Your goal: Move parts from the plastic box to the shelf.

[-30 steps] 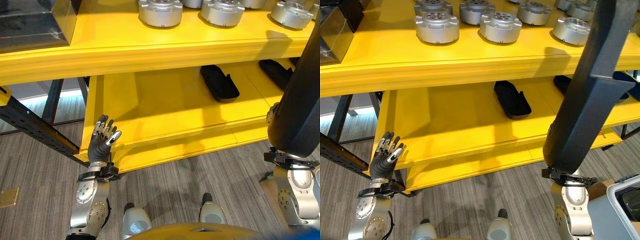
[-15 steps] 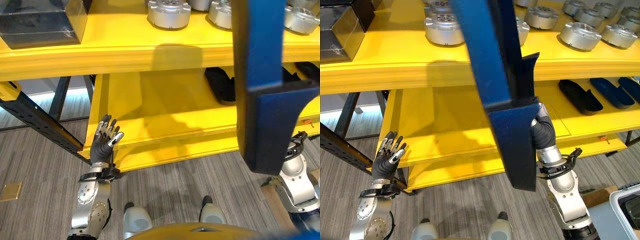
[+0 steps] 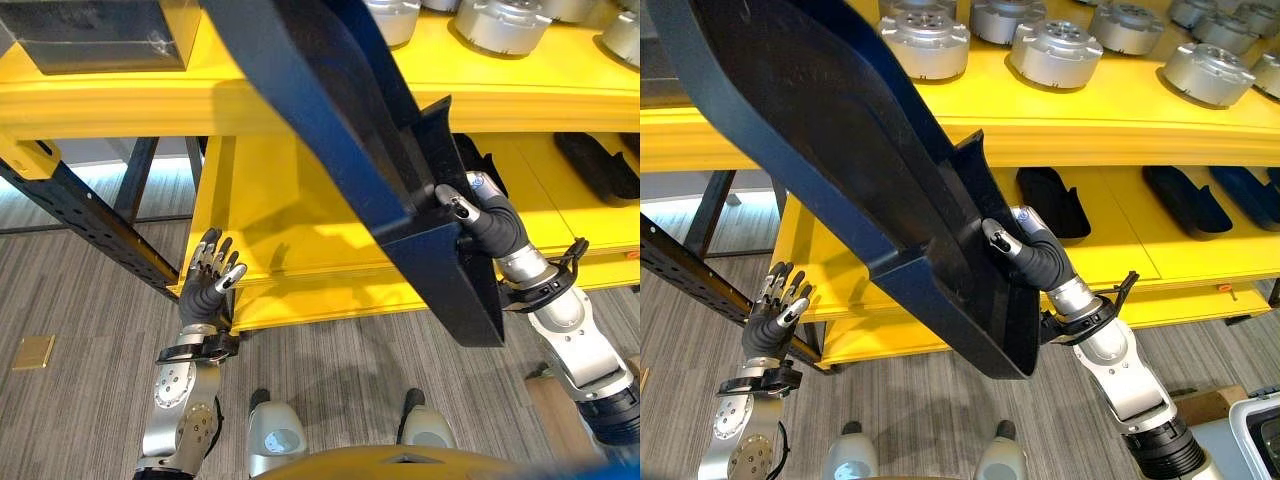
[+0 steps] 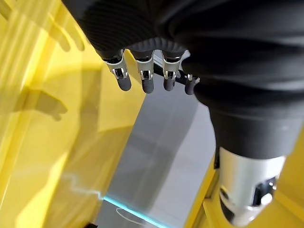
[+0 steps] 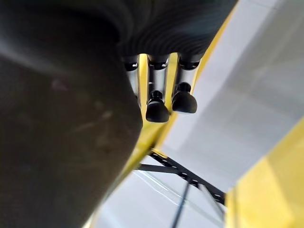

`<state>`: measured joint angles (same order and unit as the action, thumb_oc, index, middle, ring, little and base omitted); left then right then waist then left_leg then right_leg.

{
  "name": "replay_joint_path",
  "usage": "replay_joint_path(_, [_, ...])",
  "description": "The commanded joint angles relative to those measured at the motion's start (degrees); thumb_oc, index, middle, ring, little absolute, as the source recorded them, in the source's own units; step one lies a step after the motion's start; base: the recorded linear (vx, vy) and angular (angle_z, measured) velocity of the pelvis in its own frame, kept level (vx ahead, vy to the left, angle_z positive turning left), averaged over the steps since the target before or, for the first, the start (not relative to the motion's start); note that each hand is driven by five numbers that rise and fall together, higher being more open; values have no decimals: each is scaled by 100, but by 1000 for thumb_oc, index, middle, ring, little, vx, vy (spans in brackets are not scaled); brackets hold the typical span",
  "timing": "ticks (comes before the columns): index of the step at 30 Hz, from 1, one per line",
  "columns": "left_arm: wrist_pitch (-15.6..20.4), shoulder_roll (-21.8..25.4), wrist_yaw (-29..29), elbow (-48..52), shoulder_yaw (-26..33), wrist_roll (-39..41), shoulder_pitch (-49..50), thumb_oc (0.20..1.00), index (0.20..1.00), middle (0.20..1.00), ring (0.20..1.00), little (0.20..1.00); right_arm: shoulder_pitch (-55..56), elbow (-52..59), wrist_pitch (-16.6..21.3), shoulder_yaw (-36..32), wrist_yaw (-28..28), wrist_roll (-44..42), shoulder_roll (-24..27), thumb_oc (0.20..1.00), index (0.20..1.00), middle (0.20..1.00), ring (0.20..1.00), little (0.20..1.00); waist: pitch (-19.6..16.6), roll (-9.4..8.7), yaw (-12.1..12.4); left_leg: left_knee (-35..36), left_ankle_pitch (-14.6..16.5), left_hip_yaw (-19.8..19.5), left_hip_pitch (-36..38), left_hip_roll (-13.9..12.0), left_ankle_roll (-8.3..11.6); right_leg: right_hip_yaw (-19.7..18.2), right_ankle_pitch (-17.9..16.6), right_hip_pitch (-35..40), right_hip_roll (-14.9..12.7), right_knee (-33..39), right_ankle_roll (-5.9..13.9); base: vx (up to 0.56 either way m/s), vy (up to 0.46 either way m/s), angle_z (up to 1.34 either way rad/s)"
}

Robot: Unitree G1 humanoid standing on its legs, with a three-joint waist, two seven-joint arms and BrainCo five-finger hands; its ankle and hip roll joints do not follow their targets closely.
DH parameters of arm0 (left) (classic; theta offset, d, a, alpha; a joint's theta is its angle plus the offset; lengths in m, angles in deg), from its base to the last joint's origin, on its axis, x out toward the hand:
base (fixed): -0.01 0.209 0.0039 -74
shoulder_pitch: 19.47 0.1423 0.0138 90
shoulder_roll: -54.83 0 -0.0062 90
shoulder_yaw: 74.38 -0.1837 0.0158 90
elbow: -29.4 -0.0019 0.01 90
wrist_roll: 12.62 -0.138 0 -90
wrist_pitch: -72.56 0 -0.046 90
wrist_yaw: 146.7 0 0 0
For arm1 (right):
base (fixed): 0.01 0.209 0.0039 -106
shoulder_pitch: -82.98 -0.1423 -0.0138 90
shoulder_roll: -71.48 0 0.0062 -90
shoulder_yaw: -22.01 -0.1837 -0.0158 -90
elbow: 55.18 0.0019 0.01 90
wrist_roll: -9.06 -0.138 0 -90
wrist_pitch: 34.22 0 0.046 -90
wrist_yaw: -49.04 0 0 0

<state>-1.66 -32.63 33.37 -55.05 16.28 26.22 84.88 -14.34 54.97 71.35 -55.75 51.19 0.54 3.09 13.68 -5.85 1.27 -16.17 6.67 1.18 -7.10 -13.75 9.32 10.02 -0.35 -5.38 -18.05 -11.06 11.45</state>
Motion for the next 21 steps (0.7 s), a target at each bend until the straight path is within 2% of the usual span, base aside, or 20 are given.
replay_joint_path(1, [348, 309, -143, 691, 203, -51, -109, 1000, 1000, 1000, 1000, 1000, -503, 280, 240, -159, -32, 62, -21, 200, 200, 200, 200, 200, -71, -87, 9, -87, -16, -47, -80, -74, -182, 33, 297, 327, -152, -472, -34, -10, -24, 11])
replay_joint_path(10, [329, 334, -234, 717, 218, -74, -169, 1000, 1000, 1000, 1000, 1000, -614, -44, 144, 33, 300, 579, 486, 200, 200, 200, 200, 200, 23, -113, 116, -141, -41, -138, -213, -43, -163, 115, 316, 313, -173, -532, -43, -2, -3, 2])
replay_joint_path(13, [318, 339, -318, 710, 243, -98, -163, 1000, 1000, 1000, 1000, 1000, -711, -141, 128, 209, 602, 644, 803, 200, 200, 200, 200, 200, 76, -134, 174, -155, -76, -180, -270, -54, -140, 146, 332, 290, -168, -561, -55, -11, -17, 16])
replay_joint_path(21, [330, 376, -373, 744, 291, -114, -148, 1000, 1000, 1000, 1000, 1000, -1010, -345, 207, 439, 696, 1174, 1299, 200, 200, 200, 200, 200, 143, -119, 250, -143, -112, -237, -284, -67, -114, 166, 367, 263, -159, -645, -66, 0, -1, 1])
